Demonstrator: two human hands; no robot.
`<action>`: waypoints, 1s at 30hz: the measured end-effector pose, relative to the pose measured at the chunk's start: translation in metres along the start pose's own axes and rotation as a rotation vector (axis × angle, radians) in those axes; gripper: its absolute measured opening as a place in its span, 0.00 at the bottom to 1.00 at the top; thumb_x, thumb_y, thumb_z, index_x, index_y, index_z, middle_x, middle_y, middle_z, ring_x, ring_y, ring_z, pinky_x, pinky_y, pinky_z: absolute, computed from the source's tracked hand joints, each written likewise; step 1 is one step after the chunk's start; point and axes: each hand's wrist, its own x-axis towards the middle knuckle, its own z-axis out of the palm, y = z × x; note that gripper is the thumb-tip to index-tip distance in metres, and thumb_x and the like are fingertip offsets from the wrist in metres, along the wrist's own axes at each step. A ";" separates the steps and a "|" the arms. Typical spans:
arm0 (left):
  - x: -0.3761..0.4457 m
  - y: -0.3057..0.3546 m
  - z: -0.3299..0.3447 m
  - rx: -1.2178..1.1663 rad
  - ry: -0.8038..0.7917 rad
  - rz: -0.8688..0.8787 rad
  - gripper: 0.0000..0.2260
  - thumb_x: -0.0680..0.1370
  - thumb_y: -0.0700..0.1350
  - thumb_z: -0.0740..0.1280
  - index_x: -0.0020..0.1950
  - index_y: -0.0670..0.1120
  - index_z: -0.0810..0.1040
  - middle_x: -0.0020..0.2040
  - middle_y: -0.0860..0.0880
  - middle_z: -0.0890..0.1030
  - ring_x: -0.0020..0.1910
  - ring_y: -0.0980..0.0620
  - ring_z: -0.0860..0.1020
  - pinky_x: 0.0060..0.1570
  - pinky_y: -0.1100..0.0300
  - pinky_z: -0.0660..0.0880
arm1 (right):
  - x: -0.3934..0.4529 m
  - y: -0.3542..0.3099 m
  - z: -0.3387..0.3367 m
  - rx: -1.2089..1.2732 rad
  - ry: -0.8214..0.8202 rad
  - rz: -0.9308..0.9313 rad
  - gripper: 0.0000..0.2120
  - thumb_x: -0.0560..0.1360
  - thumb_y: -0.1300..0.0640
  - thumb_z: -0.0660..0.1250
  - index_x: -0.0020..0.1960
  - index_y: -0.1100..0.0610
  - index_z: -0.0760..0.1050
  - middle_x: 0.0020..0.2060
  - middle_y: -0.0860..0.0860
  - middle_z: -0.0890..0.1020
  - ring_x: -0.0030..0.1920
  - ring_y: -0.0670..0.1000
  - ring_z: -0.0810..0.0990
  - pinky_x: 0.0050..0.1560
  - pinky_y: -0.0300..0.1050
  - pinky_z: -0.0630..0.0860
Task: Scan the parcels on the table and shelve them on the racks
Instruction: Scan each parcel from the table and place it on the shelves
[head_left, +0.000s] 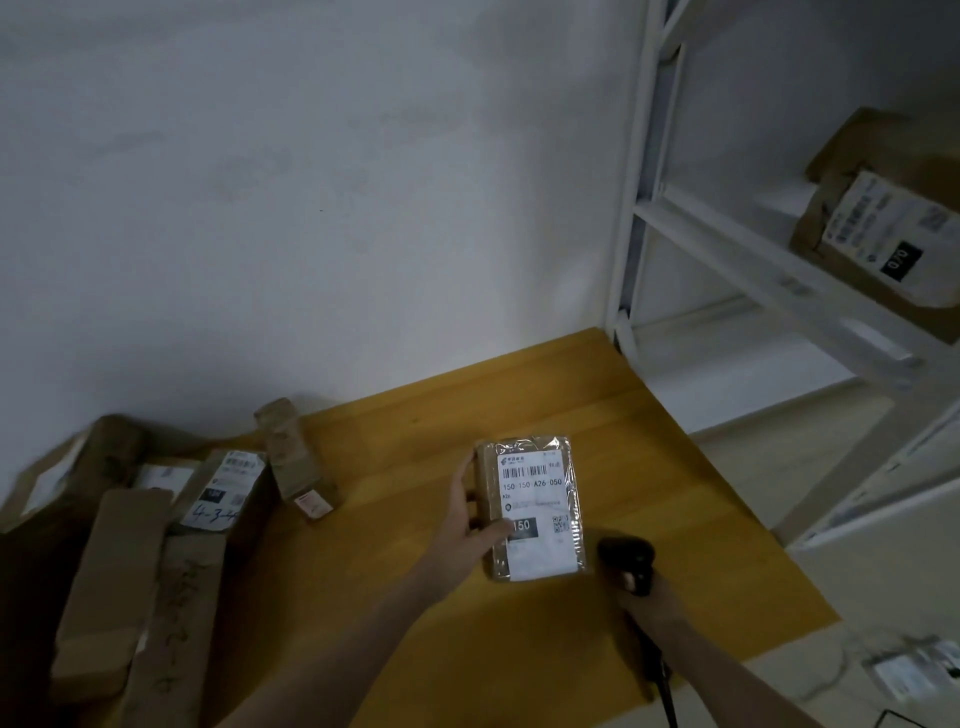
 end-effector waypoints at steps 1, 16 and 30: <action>0.000 0.001 0.004 0.006 0.016 -0.007 0.40 0.75 0.37 0.70 0.73 0.65 0.48 0.65 0.49 0.71 0.59 0.50 0.77 0.51 0.51 0.81 | 0.000 0.000 -0.003 0.008 -0.023 -0.018 0.14 0.76 0.65 0.64 0.61 0.60 0.70 0.39 0.56 0.77 0.38 0.53 0.74 0.35 0.44 0.70; -0.009 0.037 0.085 0.013 0.271 0.080 0.43 0.74 0.35 0.71 0.76 0.56 0.47 0.65 0.51 0.71 0.61 0.53 0.74 0.49 0.66 0.78 | -0.125 -0.085 -0.098 0.173 -0.080 -0.602 0.07 0.77 0.61 0.64 0.41 0.61 0.71 0.26 0.54 0.73 0.24 0.48 0.72 0.25 0.39 0.70; -0.010 0.049 0.132 0.025 0.334 0.156 0.43 0.72 0.38 0.74 0.75 0.61 0.50 0.71 0.49 0.67 0.68 0.49 0.70 0.59 0.54 0.77 | -0.156 -0.079 -0.138 0.084 -0.178 -0.676 0.05 0.76 0.62 0.65 0.44 0.54 0.71 0.28 0.50 0.73 0.26 0.47 0.70 0.28 0.41 0.69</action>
